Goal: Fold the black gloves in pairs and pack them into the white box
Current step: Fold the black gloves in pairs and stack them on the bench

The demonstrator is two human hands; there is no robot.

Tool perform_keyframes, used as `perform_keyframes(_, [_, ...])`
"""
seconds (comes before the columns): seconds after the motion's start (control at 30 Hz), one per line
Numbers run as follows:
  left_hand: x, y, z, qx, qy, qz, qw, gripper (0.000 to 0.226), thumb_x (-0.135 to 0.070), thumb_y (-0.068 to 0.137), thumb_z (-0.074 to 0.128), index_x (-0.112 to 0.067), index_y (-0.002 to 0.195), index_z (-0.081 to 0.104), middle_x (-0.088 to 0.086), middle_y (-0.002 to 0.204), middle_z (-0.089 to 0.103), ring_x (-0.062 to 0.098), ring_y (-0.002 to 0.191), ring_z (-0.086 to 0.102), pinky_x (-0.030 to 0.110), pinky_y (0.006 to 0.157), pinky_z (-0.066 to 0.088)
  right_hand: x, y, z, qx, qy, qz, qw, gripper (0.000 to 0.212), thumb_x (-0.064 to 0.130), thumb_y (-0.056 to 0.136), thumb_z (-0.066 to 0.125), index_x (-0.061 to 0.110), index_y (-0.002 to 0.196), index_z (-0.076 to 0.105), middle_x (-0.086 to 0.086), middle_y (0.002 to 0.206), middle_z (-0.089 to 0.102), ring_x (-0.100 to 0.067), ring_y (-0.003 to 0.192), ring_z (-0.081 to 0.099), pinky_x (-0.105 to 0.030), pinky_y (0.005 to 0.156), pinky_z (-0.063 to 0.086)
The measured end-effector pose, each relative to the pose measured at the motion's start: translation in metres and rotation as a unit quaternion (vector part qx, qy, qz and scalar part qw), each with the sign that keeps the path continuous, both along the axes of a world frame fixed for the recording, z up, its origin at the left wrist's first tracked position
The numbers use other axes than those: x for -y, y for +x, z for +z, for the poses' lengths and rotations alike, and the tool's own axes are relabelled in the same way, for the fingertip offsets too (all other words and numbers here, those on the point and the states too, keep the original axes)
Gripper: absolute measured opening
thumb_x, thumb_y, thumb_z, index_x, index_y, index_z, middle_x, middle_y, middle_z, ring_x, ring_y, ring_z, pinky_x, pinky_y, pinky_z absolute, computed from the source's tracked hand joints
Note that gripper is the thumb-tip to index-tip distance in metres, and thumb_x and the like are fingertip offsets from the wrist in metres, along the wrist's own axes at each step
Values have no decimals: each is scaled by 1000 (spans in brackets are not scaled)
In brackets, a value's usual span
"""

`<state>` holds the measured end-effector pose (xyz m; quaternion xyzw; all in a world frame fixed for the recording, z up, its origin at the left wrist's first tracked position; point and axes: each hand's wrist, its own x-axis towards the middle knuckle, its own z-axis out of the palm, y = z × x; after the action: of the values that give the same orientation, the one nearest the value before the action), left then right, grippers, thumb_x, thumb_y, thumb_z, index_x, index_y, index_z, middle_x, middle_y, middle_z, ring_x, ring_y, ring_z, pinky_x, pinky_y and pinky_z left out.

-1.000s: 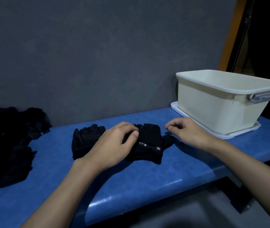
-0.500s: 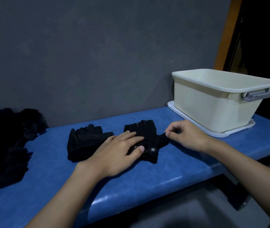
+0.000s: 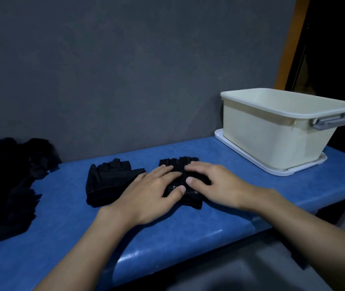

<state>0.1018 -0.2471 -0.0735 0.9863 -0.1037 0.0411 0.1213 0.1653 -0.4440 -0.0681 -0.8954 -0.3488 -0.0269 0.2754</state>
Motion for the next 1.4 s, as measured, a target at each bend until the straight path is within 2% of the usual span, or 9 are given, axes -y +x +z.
perform_keyframes(0.2, [-4,0,-1,-10,22,3,1000,73,-71,92,22,-35,155,26,-15,165,13,0,151,7,35,123,12,0,4,-8,-33,-165,-15,986,65,53,99,31,23,155,16,5,163,3,-7,149,-1,-29,121,3])
perform_keyframes(0.33, [-7,1,-3,-14,13,2,1000,75,-74,90,21,-37,155,26,-16,165,9,1,150,11,36,123,13,0,3,-8,-35,-188,-26,981,66,55,99,28,25,155,11,3,164,-2,-8,149,-5,-28,120,-2])
perform_keyframes(0.47, [-8,-1,-2,4,-24,-15,1000,74,-76,87,22,-41,152,29,-21,165,6,3,148,22,40,122,18,1,4,-10,-25,-146,-25,989,65,54,98,34,24,154,20,1,163,7,-9,150,2,-31,121,3])
perform_keyframes(0.57, [-11,-4,0,28,-92,-32,995,67,-71,91,27,-40,149,38,-23,162,16,2,145,27,39,120,24,4,1,-9,9,-76,-21,997,65,62,93,34,27,148,35,6,159,25,-8,148,12,-39,120,13])
perform_keyframes(0.67, [-17,-8,6,61,-135,-50,988,65,-67,91,25,-36,144,47,-22,153,36,-3,139,35,33,117,31,9,-11,5,60,-8,-3,998,69,71,81,29,34,134,52,18,137,48,-2,135,31,-39,112,25])
perform_keyframes(0.77, [-20,-12,13,88,-144,-72,983,53,-57,94,35,-32,137,55,-26,134,52,-7,126,47,25,108,40,15,-22,18,60,25,47,997,50,67,78,46,37,115,63,24,110,58,1,111,47,-36,102,35])
perform_keyframes(0.97, [-26,-17,9,45,-91,-81,992,44,-50,94,50,-34,135,56,-28,129,56,-8,120,51,25,105,42,24,-24,12,44,-77,90,992,45,48,76,71,41,119,59,25,115,53,4,110,48,-33,103,33])
perform_keyframes(1.1, [-27,-19,7,23,-86,-82,993,53,-40,91,64,-34,142,49,-28,133,53,-10,121,48,17,105,38,25,-23,12,39,-68,98,992,41,41,80,71,38,119,59,22,112,57,-2,103,55,-35,95,43])
perform_keyframes(1.4, [-26,-22,5,34,-92,-70,993,61,-38,90,67,-38,147,42,-28,139,49,-8,128,45,16,109,36,23,-24,4,81,-17,66,994,29,30,92,61,28,121,65,12,108,68,-9,98,63,-35,86,50])
